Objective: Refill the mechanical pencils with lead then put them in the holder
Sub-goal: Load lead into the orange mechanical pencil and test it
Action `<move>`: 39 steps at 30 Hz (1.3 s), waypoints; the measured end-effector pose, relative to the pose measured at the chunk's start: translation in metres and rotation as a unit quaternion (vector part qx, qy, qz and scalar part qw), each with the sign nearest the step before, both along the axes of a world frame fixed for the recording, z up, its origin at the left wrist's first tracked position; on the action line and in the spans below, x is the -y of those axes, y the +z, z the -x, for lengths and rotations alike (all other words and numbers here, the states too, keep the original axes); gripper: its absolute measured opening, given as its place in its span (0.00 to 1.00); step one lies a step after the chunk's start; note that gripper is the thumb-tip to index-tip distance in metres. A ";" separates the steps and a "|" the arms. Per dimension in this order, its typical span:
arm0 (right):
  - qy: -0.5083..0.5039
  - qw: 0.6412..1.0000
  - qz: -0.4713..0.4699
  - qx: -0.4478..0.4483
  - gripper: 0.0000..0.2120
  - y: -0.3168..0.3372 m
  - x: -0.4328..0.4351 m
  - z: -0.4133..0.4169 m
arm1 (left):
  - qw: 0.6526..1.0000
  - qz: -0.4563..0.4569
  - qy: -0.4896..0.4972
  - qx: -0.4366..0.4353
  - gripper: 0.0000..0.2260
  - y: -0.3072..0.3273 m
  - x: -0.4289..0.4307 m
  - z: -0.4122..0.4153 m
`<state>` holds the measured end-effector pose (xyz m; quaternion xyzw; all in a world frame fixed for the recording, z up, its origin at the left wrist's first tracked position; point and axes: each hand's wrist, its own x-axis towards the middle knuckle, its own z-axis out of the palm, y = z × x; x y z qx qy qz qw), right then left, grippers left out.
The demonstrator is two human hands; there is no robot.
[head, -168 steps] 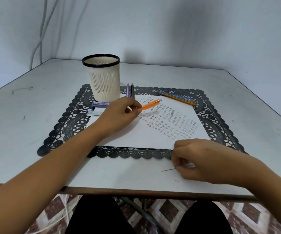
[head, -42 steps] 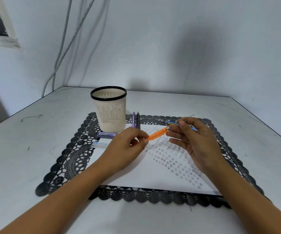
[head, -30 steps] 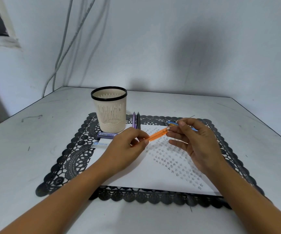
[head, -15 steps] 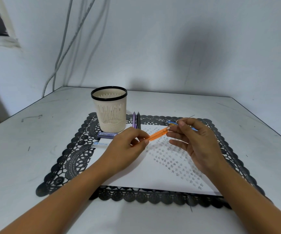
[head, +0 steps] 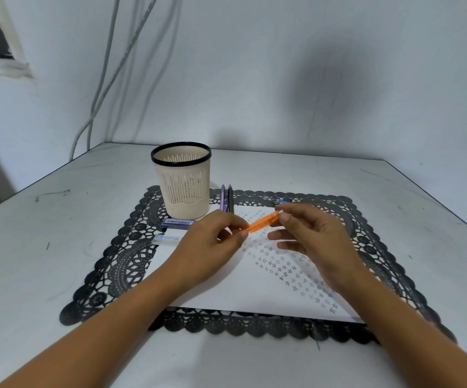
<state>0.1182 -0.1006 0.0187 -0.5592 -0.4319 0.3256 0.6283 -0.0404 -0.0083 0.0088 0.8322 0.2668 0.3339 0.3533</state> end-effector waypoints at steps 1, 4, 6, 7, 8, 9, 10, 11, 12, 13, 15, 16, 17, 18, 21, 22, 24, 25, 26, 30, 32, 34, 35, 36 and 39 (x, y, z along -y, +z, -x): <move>0.001 1.000 0.002 0.016 0.06 0.000 0.001 0.001 | 1.000 0.001 -0.001 0.001 0.10 0.000 0.000 0.000; 0.004 0.999 0.006 0.047 0.06 0.000 0.001 0.003 | 1.000 -0.003 -0.003 0.000 0.10 -0.001 0.000 0.000; 0.005 0.998 0.013 0.063 0.06 0.000 0.001 0.003 | 1.000 -0.003 -0.003 0.001 0.10 -0.001 0.000 0.000; 0.006 0.997 0.017 0.074 0.05 0.000 0.001 0.002 | 1.000 -0.002 -0.003 0.001 0.10 -0.001 0.000 0.000; 0.006 0.996 0.020 0.085 0.06 0.000 0.001 0.002 | 1.000 -0.001 -0.003 0.001 0.10 -0.001 0.000 0.000; 0.004 0.996 0.022 0.092 0.06 0.000 0.001 0.002 | 1.000 -0.001 -0.003 0.000 0.10 -0.001 0.000 0.000; 0.001 0.995 0.022 0.092 0.08 -0.001 0.001 0.002 | 1.000 0.000 -0.003 -0.001 0.10 -0.001 0.000 0.000; -0.006 0.996 0.021 0.087 0.10 0.000 0.001 0.002 | 1.000 0.000 -0.002 -0.001 0.10 -0.001 0.000 0.000; -0.016 0.997 0.018 0.077 0.11 0.000 0.000 0.002 | 1.000 0.000 -0.002 -0.003 0.10 -0.001 0.000 0.000; -0.028 0.997 0.011 0.068 0.12 0.000 0.000 0.002 | 1.000 0.000 -0.001 -0.005 0.10 -0.001 0.000 0.000; -0.053 0.997 -0.009 0.058 0.14 0.001 0.001 0.002 | 1.000 0.001 0.000 -0.005 0.10 -0.001 0.000 0.000; -0.062 0.996 -0.019 0.064 0.15 0.002 0.001 0.001 | 1.000 0.002 0.000 -0.005 0.10 -0.001 0.000 0.000; -0.068 0.994 -0.026 0.076 0.16 0.002 0.002 0.001 | 1.000 0.001 0.000 -0.004 0.11 -0.001 0.000 0.000; -0.070 0.993 -0.029 0.089 0.17 0.002 0.002 0.001 | 1.000 0.000 0.000 -0.004 0.11 -0.001 0.000 0.000; -0.062 0.990 -0.023 0.123 0.15 0.001 0.002 0.002 | 1.000 -0.004 0.001 -0.005 0.11 -0.001 0.000 0.000; -0.058 0.989 -0.021 0.137 0.14 0.000 0.002 0.003 | 1.000 -0.004 0.001 -0.006 0.10 -0.001 0.000 0.000; -0.059 0.985 -0.018 0.162 0.12 -0.001 0.002 0.000 | 1.000 -0.006 0.002 -0.010 0.10 -0.001 0.000 0.000; -0.070 0.982 -0.016 0.173 0.12 -0.002 0.001 -0.004 | 1.000 -0.006 0.002 -0.012 0.10 -0.001 -0.001 0.000; -0.090 0.978 -0.008 0.190 0.11 -0.003 0.000 -0.009 | 1.000 -0.004 0.002 -0.012 0.10 -0.001 -0.001 0.000; -0.173 0.914 0.068 0.360 0.13 -0.009 -0.006 -0.033 | 1.000 0.000 0.000 -0.012 0.09 -0.003 -0.002 0.000; -0.161 0.883 0.105 0.429 0.14 -0.012 -0.007 -0.038 | 1.000 -0.001 -0.003 -0.016 0.09 -0.003 -0.002 0.000; -0.132 0.864 0.138 0.466 0.15 -0.013 -0.006 -0.038 | 1.000 -0.002 -0.004 -0.018 0.08 -0.002 -0.002 0.000; -0.122 0.855 0.155 0.479 0.15 -0.014 -0.006 -0.038 | 1.000 -0.002 -0.003 -0.018 0.08 -0.002 -0.002 0.000; -0.114 0.846 0.170 0.493 0.16 -0.014 -0.005 -0.038 | 1.000 -0.001 -0.002 -0.017 0.08 -0.002 -0.002 0.000; -0.090 0.824 0.213 0.517 0.16 -0.016 -0.004 -0.038 | 1.000 0.001 -0.001 -0.017 0.09 -0.003 -0.003 0.000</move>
